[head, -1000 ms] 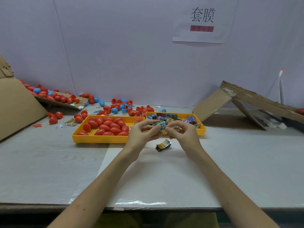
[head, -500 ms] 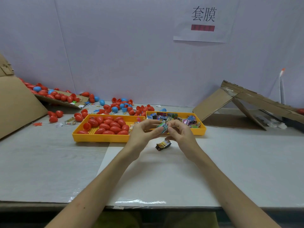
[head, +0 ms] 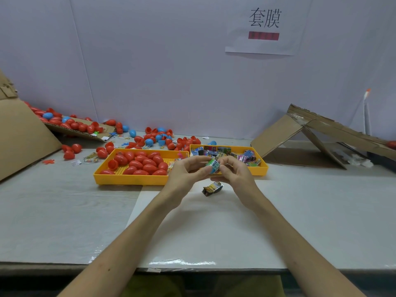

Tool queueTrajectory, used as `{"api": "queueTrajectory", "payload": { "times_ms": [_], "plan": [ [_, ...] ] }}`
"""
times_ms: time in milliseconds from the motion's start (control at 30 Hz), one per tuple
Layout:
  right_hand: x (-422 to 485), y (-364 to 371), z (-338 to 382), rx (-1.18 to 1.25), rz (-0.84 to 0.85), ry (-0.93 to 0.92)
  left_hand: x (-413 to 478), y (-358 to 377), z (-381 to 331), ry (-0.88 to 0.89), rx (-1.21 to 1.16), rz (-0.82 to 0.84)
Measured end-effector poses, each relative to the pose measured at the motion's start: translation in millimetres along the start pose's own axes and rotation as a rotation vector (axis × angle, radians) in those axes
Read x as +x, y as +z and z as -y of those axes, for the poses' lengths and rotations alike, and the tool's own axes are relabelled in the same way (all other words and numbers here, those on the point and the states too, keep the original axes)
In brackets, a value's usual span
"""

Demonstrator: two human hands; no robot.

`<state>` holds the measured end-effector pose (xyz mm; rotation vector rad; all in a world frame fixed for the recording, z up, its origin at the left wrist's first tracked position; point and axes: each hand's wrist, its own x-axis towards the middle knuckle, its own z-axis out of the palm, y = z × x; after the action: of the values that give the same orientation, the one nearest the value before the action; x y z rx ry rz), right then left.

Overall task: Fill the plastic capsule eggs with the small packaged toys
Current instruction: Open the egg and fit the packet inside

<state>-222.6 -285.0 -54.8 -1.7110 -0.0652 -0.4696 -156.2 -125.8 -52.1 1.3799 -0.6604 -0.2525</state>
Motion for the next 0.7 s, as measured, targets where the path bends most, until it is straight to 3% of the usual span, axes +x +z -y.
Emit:
{"api": "queueTrajectory", "payload": {
  "times_ms": [167,400,700],
  "plan": [
    [2.0,-6.4,4.8,0.156,-0.072,-0.029,-1.0,0.5,-1.5,0.003,-0.052,0.015],
    [-0.5,-4.7,4.7,0.056,-0.082,-0.068,-1.4,0.5,-2.9,-0.028,-0.167,-0.041],
    [-0.5,-2.5,6.1,0.033,-0.096,-0.098,-0.2,2.2,-1.9,-0.113,-0.105,-0.063]
  ]
}}
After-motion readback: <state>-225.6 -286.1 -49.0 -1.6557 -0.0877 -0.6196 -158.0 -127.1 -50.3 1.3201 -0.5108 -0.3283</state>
